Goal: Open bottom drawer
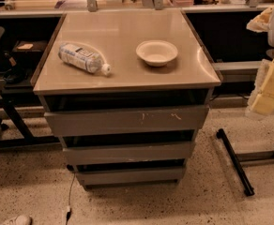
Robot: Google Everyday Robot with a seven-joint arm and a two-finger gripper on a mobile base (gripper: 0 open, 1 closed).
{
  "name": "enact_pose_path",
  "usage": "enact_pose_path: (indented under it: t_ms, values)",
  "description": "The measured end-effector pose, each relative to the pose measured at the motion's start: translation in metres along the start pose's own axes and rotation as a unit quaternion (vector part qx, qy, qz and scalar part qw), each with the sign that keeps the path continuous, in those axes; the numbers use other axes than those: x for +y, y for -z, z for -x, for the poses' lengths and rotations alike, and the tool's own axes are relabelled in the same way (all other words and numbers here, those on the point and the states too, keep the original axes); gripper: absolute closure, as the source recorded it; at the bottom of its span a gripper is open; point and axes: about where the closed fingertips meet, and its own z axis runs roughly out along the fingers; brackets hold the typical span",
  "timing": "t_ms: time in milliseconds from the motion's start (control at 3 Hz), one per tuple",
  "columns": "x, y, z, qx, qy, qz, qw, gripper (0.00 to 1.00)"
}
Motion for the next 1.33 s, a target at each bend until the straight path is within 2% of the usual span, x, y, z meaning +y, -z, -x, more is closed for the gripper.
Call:
enact_pose_path:
  t_ms: [333, 667, 1000, 1333]
  values:
    - [0.0, 0.0, 0.0, 0.0, 0.0, 0.0, 1.0, 0.0]
    - [0.012, -0.013, 0.003, 0.003, 0.003, 0.008, 1.0, 0.0]
    - [0.046, -0.049, 0.015, -0.011, 0.01, 0.032, 0.9994, 0.0]
    - [0.088, -0.112, 0.024, -0.021, 0.019, 0.073, 0.9969, 0.0]
